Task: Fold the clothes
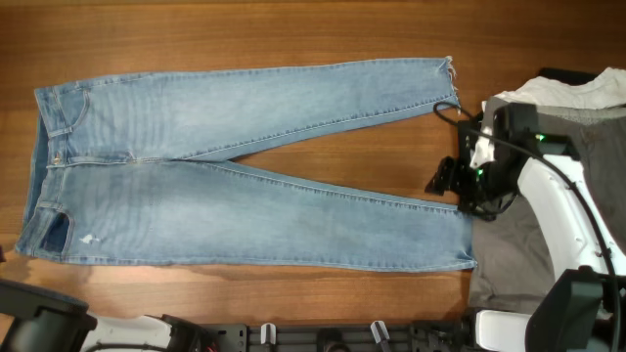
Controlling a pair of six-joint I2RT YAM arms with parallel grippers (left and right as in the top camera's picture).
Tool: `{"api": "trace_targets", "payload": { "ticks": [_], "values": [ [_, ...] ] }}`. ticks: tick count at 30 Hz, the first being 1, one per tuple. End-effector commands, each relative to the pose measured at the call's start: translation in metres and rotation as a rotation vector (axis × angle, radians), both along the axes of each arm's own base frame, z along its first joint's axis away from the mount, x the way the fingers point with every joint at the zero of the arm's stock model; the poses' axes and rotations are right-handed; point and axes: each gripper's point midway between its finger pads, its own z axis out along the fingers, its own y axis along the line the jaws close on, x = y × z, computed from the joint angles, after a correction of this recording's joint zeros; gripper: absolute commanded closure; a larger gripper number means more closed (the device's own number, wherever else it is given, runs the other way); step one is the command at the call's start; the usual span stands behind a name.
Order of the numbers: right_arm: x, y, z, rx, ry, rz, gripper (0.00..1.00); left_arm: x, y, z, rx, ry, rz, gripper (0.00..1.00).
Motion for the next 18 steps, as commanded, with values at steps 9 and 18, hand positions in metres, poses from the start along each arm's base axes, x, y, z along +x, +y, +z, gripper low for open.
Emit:
{"api": "trace_targets", "payload": {
  "ticks": [9,18],
  "values": [
    [-0.021,0.012,-0.020,0.061,0.080,-0.053,0.21,0.058,-0.011,-0.099,-0.145,-0.136,-0.238,0.40],
    [-0.054,0.003,-0.035,-0.010,0.242,-0.189,0.33,0.063,-0.009,-0.106,-0.130,-0.118,-0.255,0.96]
  ]
}}
